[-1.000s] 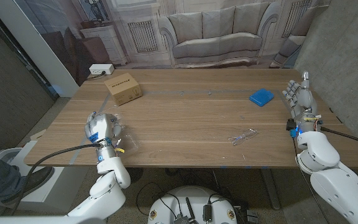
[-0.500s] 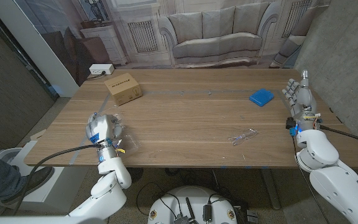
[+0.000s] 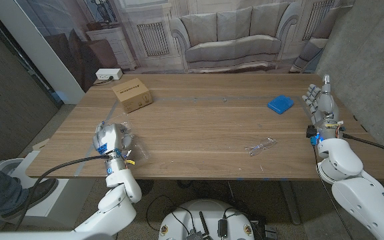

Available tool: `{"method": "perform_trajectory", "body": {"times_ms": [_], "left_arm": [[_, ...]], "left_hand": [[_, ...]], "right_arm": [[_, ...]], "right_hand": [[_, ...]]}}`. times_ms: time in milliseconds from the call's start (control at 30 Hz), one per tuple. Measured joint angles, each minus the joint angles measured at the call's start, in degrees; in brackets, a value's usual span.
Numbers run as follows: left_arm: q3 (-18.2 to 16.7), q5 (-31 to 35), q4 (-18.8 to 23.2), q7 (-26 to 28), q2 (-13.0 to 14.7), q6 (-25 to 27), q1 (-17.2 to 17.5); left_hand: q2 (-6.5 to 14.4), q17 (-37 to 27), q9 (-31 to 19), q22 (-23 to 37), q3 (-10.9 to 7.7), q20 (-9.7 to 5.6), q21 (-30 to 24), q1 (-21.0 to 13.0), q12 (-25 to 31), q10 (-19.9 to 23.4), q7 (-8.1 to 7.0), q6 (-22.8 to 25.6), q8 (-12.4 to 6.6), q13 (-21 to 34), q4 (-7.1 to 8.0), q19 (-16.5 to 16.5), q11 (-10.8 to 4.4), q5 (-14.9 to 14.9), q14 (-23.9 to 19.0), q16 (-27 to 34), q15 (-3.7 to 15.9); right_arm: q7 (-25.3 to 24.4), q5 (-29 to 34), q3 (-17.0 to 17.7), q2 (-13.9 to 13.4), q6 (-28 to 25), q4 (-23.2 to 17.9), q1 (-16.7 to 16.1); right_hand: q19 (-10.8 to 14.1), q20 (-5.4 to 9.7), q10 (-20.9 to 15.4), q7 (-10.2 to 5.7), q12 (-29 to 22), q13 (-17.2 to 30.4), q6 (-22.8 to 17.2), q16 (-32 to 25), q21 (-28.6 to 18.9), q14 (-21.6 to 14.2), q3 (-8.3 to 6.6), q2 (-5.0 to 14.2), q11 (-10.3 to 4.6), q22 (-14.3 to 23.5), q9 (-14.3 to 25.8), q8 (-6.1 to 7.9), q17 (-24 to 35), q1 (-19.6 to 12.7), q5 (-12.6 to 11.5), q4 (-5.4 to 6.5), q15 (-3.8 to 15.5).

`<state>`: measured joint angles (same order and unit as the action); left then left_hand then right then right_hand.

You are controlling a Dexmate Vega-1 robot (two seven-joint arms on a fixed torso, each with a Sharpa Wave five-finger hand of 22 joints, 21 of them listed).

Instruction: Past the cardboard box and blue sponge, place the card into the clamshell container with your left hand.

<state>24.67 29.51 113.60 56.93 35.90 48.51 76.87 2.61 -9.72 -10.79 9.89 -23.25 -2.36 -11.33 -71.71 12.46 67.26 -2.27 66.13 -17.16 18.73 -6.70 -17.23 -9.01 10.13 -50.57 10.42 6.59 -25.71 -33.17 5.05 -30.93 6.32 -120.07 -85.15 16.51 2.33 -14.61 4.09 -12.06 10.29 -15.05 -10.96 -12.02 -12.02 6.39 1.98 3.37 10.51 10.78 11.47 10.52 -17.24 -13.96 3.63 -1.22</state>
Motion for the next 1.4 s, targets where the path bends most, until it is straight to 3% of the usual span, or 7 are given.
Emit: {"method": "perform_trajectory", "body": {"times_ms": [367, 1067, 1400], "left_arm": [[0.0, -0.8, -0.2, 0.6, -0.2, -0.6, 0.5], [-0.4, -1.4, -1.2, 2.8, -0.8, -2.6, 1.2], [-0.7, -1.8, -1.2, 2.9, -0.8, -3.2, 1.6]], "left_hand": [[0.3, 0.0, -0.3, 0.0, -0.67, 0.0, 0.3, 0.3, -0.7, -0.8, -0.61, -0.8, 0.23, 0.3, 0.27, 0.6, -0.71, 0.0, 1.6, 0.0, -0.42], [-0.2, 0.0, -0.6, 0.0, -1.5, 0.0, 0.3, 1.9, -1.7, -6.6, -1.3, -6.0, 1.56, 0.7, 0.24, 1.2, -0.42, 0.0, 5.3, -0.3, -1.44], [-2.3, 0.0, -0.8, 0.0, 0.32, 0.19, 0.3, 6.0, -1.7, -7.7, -1.42, -7.2, 1.55, -0.1, 2.06, 1.7, -0.49, 0.0, 6.2, -0.2, -1.75]], "right_arm": [[0.0, -0.1, 0.0, 0.0, 0.0, -0.1, -0.1], [0.1, -0.3, 0.1, -0.2, -0.1, -0.1, 0.1], [0.1, -0.4, 0.2, -0.4, -0.5, -0.4, 0.0]], "right_hand": [[0.0, 0.0, 0.0, 0.0, 0.0, 0.0, 0.0, 0.0, 0.0, 0.0, 0.09, 0.12, 0.0, 0.0, 0.0, 0.0, 0.0, -0.1, 0.0, -0.08, 0.0], [0.0, 0.0, 0.0, 0.0, 0.0, 0.0, 0.0, 0.0, 0.0, 0.0, 0.24, 0.23, 0.0, 0.0, 0.0, 0.0, 0.0, -0.2, 0.0, -0.24, 0.0], [0.0, 0.0, 0.0, 0.0, 0.0, 0.0, 0.0, 0.0, 0.0, 0.0, 0.24, 0.47, 0.0, 0.0, 0.0, 0.0, 0.0, -0.4, 0.0, -0.24, 0.0]]}}
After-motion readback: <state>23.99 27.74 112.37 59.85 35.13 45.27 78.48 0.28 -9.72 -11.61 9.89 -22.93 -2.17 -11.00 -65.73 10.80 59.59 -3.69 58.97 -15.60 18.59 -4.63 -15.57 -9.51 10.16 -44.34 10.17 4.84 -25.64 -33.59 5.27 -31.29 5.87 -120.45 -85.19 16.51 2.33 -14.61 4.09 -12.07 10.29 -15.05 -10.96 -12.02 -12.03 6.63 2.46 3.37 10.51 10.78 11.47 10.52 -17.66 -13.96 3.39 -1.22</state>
